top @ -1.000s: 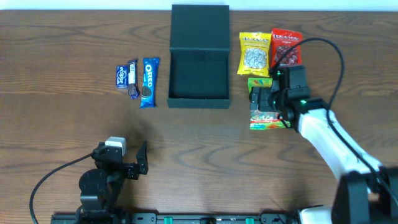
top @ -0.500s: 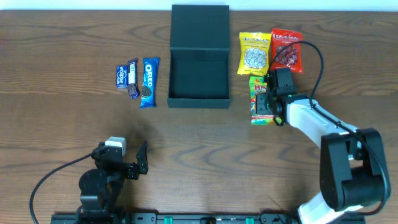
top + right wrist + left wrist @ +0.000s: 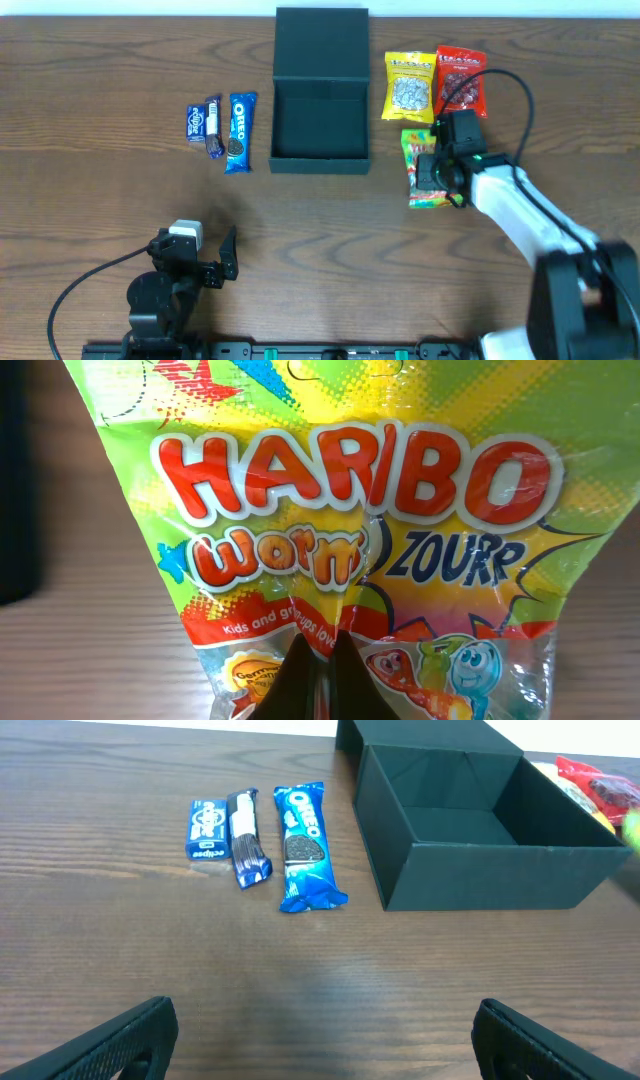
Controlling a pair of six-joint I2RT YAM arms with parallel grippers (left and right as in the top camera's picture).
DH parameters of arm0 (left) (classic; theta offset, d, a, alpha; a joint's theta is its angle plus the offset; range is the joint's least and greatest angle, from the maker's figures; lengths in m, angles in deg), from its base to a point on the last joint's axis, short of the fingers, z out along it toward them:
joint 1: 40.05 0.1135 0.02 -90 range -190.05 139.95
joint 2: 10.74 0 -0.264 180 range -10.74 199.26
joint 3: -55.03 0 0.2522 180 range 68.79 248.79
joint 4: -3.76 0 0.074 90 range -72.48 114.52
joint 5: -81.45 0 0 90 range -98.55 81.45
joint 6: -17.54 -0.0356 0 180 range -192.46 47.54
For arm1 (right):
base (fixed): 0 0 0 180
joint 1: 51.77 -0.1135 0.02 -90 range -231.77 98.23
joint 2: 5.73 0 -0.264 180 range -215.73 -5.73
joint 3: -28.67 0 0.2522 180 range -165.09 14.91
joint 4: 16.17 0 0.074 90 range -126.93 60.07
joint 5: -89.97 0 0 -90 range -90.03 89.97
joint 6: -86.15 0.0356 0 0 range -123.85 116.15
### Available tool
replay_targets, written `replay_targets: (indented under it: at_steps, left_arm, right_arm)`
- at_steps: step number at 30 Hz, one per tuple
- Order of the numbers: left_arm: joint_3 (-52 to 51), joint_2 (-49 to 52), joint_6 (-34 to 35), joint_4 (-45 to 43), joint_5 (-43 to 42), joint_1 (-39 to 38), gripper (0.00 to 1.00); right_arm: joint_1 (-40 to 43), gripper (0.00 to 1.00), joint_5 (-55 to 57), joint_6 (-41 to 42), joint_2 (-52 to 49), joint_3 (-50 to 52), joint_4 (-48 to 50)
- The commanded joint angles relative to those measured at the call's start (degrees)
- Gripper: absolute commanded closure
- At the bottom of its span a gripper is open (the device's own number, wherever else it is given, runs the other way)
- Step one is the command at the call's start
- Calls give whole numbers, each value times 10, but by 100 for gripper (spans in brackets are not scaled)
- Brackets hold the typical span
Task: Pack container
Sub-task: 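Lift the Haribo bag and carry it over the green box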
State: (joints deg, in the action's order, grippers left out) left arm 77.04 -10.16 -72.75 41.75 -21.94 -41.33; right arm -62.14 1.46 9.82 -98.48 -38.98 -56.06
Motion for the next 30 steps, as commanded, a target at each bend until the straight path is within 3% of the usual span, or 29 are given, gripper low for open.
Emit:
replay_targets:
  at_steps: [1, 9, 20, 24, 30]
  left_arm:
    - [-12, -4, -10, 2, -6, 0, 5]
    - [-12, -4, -10, 2, -6, 0, 5]
    - [-12, -4, -10, 2, -6, 0, 5]
    - [-12, -4, -10, 2, -6, 0, 5]
    - [-12, -4, -10, 2, -6, 0, 5]
  right_arm:
    - [-8, 99, -5, 9, 90, -5, 13]
    - [-67, 99, -59, -113, 203, -5, 114]
    - [-135, 99, -232, -410, 143, -5, 295]
    - [-137, 99, -236, -440, 101, -5, 353]
    - [-137, 99, -292, -412, 55, -12, 439]
